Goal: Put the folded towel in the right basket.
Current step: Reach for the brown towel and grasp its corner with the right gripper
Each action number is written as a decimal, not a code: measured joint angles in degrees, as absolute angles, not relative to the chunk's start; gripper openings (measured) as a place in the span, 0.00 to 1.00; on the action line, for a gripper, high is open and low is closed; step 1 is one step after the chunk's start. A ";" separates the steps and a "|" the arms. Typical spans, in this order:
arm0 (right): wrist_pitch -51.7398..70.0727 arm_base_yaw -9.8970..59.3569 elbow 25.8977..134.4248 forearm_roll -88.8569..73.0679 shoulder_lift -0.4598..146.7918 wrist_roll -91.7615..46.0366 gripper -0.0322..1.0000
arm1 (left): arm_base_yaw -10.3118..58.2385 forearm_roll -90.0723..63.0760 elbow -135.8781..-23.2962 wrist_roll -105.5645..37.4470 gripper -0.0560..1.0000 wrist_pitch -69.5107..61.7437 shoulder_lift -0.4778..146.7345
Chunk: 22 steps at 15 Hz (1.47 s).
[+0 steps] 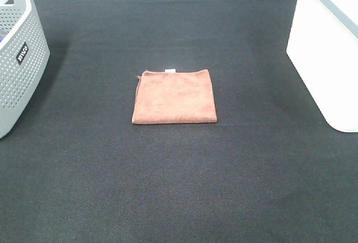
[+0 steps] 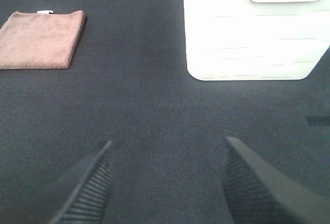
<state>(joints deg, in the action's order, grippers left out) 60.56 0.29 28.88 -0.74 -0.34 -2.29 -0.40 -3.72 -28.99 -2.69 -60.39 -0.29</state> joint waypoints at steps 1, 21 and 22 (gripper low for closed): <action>60.56 0.29 28.88 -0.74 -0.34 -2.29 0.59 | -0.40 -3.72 -28.99 -2.69 0.88 -60.39 -0.29; 60.56 0.29 28.88 -0.74 -0.34 -2.29 0.59 | -0.40 -3.72 -28.99 -2.69 0.88 -60.39 -0.29; 60.56 0.29 28.88 -0.74 -0.34 -2.29 0.59 | -0.40 -3.72 -28.99 -2.69 0.88 -60.39 -0.29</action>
